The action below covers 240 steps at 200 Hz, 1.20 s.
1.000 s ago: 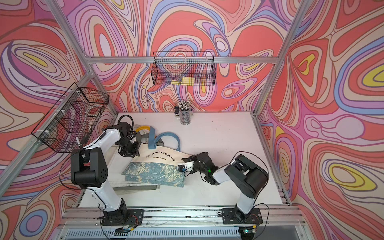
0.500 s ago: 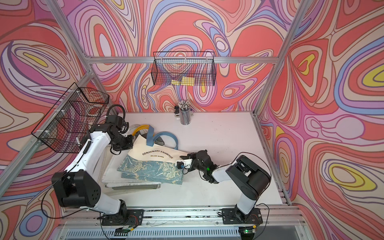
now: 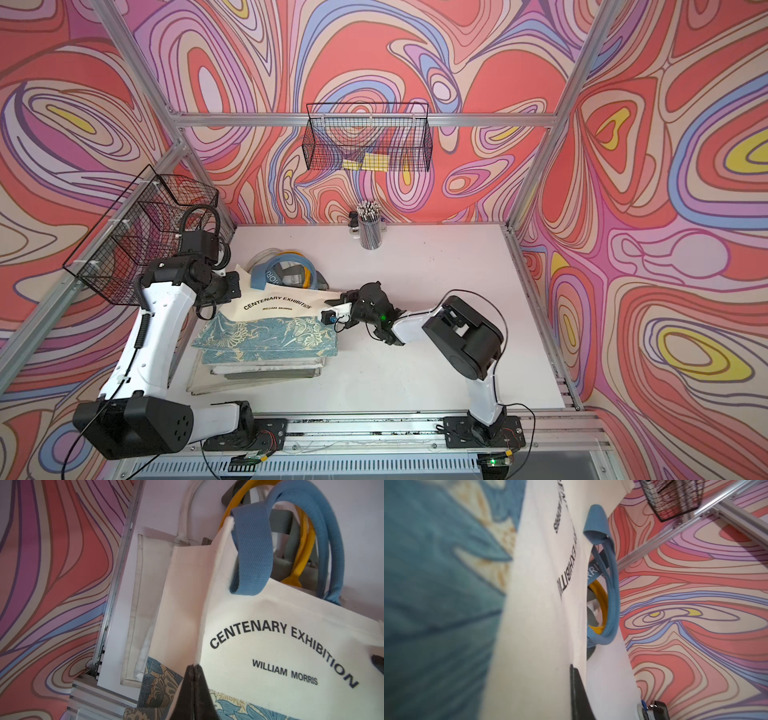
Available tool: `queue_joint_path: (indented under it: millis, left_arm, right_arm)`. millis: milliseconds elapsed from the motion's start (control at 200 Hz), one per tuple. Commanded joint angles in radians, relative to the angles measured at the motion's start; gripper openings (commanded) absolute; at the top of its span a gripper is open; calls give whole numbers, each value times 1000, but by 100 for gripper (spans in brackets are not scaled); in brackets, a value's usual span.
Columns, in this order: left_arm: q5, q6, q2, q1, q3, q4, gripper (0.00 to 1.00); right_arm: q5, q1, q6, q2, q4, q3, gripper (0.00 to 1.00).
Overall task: Put away the canvas bag
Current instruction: Place the canvas bag at the center of the board.
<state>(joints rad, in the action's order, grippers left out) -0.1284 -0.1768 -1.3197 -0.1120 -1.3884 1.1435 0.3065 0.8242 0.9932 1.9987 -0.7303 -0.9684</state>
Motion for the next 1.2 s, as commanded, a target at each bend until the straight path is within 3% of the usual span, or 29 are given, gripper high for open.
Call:
queue_joint_path:
  millis: [0, 65, 145, 245, 426, 551, 676, 716, 761, 926, 1032, 1112, 1197]
  left_arm:
    - [-27, 22, -52, -16, 20, -21, 0]
    - [-40, 17, -82, -18, 20, -24, 0]
    - [-86, 7, -101, -21, 26, -22, 0]
    - [-118, 0, -92, -31, 49, -25, 0]
    - [-117, -25, -48, -56, 95, -40, 8]
    - [-138, -25, -3, -60, 89, -42, 35]
    - [-161, 7, 64, -60, 76, -54, 48]
    - [-151, 15, 79, -60, 70, -55, 51]
    - [-127, 16, 92, -59, 56, -48, 53]
    - [81, -49, 125, -57, 43, -15, 56]
    - [203, -122, 198, -26, 121, -82, 56]
    - [262, -179, 247, 5, 216, -154, 56]
    - [279, -221, 258, 31, 324, -206, 56]
  right_arm:
    - [-173, 41, 4, 103, -3, -45, 9]
    - [-158, 48, -10, 125, 1, -48, 11]
    - [-132, 47, -18, 133, 46, -57, 33]
    - [-180, 46, -45, 140, 71, -70, 51]
    - [-203, 21, -58, 109, 110, -74, 68]
    - [-175, -24, -86, 68, 151, -56, 75]
    - [-153, -54, -109, 25, 268, -73, 76]
    - [-160, -55, -114, 18, 338, -94, 81]
    - [-167, -54, -126, 13, 417, -122, 98]
    - [-274, -55, -212, -50, 486, -114, 98]
    - [-349, -69, -333, -131, 570, -114, 98]
    - [-303, -80, -420, -204, 675, -127, 98]
    - [-149, -79, -461, -273, 870, -191, 88]
